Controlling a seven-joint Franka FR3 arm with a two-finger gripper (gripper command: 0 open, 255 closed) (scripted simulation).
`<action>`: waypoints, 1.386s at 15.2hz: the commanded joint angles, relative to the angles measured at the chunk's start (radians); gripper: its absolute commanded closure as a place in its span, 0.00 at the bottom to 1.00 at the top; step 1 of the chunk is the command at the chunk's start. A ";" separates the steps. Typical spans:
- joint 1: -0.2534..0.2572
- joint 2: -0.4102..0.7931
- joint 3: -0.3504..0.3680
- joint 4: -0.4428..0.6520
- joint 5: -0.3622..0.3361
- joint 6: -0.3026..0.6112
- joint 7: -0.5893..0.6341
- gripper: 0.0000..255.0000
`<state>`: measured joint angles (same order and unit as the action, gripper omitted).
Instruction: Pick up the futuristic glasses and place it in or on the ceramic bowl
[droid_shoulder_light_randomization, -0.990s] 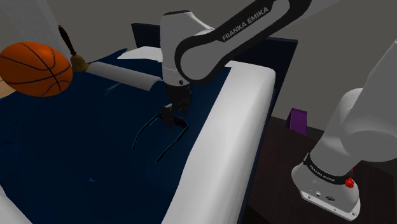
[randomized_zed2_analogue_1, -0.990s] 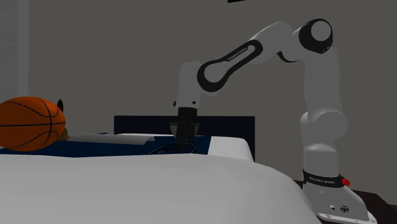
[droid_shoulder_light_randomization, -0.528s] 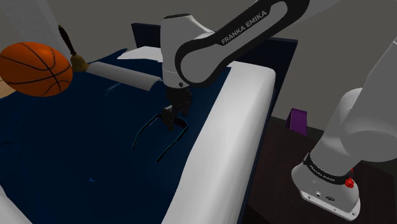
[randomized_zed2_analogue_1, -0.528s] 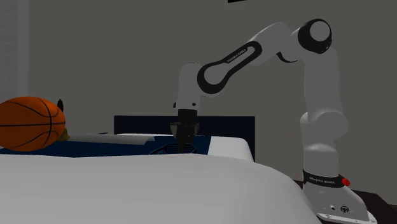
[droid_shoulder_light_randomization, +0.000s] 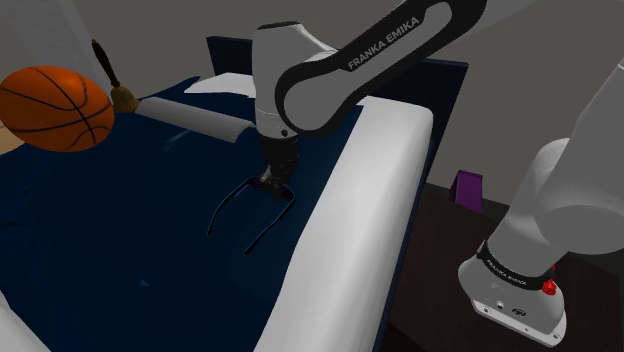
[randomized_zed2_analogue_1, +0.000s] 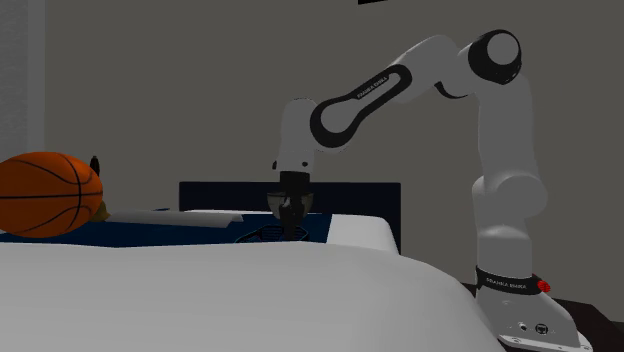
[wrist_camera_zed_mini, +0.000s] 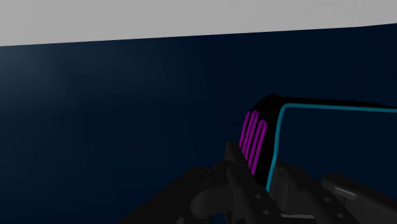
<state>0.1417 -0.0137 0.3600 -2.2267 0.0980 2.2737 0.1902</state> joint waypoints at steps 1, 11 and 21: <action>0.000 0.000 0.000 0.000 0.000 0.000 0.000 1.00; -0.002 -0.052 -0.004 0.058 0.014 -0.107 -0.006 1.00; -0.005 -0.096 -0.011 0.150 0.023 -0.241 -0.007 1.00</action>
<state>0.1371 -0.1059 0.3498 -2.0887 0.1205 2.0478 0.1837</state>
